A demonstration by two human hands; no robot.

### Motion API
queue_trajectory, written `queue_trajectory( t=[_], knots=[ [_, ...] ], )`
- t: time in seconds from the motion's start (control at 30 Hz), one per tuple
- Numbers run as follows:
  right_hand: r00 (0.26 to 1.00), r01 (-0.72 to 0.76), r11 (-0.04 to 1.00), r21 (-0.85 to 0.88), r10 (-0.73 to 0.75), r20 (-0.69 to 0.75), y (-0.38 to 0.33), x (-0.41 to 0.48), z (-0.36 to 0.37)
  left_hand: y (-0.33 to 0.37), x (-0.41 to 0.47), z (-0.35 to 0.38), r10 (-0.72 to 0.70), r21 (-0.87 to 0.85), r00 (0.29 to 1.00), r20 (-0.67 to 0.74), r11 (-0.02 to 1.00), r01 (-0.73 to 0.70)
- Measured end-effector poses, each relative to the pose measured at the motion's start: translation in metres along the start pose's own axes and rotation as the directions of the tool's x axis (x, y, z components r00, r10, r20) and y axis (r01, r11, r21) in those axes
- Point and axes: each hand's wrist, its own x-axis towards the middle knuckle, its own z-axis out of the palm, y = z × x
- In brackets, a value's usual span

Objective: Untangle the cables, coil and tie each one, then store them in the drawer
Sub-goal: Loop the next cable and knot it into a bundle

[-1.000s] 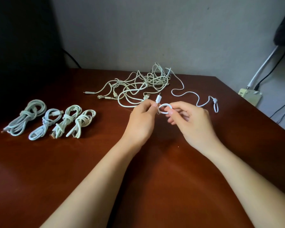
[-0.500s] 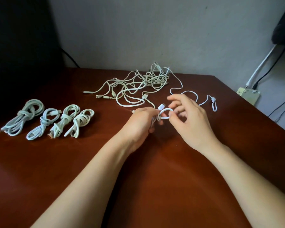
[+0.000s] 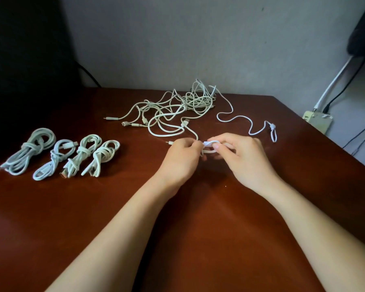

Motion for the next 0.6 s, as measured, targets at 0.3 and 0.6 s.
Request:
queue_trajectory(
  t=[0.3, 0.6],
  knots=[
    [0.985, -0.154, 0.919, 0.364, 0.17, -0.013, -0.008, 0.002, 0.0, -0.004, 0.005, 0.0, 0.028, -0.125, 0.999, -0.042, 0.992, -0.033],
    [0.934, -0.349, 0.72, 0.6, 0.32, 0.159, -0.014, 0.002, -0.011, 0.005, 0.0, -0.008, 0.049, -0.273, 0.995, 0.085, 0.962, -0.024]
  ],
)
